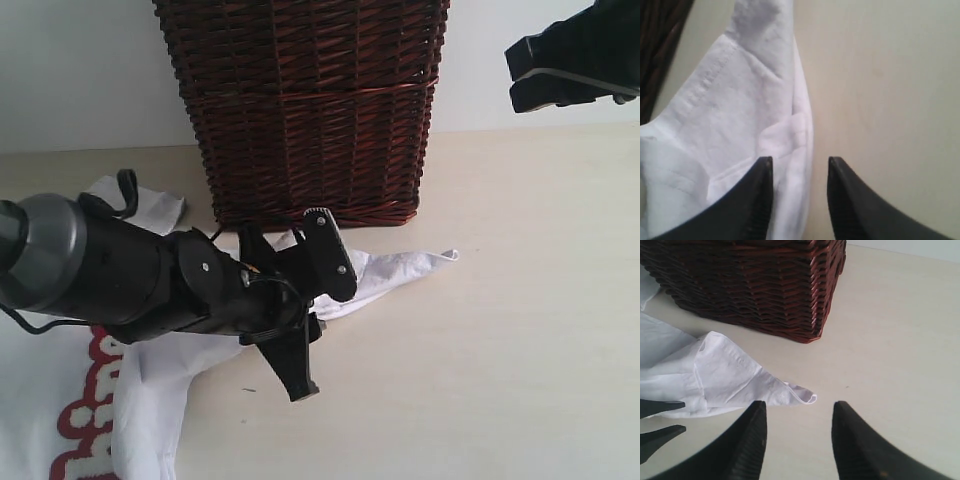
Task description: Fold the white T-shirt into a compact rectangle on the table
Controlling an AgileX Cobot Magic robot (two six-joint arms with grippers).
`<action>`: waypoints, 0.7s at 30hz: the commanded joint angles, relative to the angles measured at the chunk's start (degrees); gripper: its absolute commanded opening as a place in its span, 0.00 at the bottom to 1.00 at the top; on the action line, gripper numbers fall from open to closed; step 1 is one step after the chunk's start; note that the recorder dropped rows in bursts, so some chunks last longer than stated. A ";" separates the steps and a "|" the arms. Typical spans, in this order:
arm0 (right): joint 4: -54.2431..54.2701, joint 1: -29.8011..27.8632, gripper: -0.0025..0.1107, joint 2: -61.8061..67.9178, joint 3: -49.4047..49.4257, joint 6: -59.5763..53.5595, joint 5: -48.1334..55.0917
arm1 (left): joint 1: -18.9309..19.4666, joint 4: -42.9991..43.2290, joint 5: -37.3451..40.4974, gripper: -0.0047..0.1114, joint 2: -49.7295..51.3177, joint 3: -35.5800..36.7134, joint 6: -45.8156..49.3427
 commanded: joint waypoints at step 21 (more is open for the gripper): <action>0.59 -0.02 0.39 -0.56 0.13 -0.52 -0.72 | -0.73 1.59 -3.15 0.04 1.27 -2.14 -0.86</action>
